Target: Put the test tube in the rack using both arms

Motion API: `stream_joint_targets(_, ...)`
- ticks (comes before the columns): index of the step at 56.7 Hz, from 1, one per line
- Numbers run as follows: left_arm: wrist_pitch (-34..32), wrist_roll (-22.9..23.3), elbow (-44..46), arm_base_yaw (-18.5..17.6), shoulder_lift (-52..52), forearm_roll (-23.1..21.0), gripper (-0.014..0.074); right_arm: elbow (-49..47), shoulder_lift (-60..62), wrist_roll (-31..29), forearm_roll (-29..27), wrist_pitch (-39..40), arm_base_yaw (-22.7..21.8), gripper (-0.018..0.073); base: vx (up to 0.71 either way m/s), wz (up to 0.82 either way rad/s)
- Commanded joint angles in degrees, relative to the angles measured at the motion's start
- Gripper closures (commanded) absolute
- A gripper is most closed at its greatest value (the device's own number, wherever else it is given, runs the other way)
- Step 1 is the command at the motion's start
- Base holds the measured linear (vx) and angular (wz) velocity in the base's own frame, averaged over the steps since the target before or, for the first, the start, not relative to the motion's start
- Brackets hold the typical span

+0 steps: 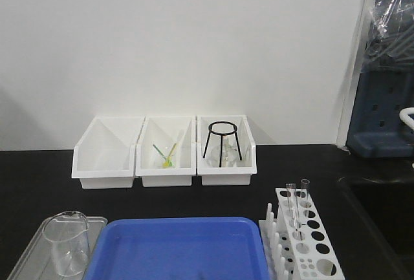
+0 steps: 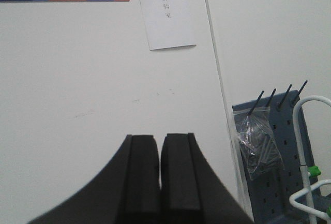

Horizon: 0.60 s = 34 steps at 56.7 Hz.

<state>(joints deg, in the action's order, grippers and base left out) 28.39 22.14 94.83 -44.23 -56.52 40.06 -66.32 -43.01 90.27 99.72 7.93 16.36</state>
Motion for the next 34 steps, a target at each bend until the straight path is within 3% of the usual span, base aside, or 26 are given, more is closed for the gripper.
stream_joint_targets(1,-3.3,0.5,1.7,-0.1,0.3,0.5,0.0438,-1.6,-0.1,-0.5,3.0,-0.5,-0.2,0.0570,0.00,0.00)
stream_joint_targets(34,-3.4,-1.0,1.7,-0.1,0.3,1.2,0.0438,-1.6,-0.1,-0.5,3.0,0.4,-0.2,0.0570,0.00,0.00)
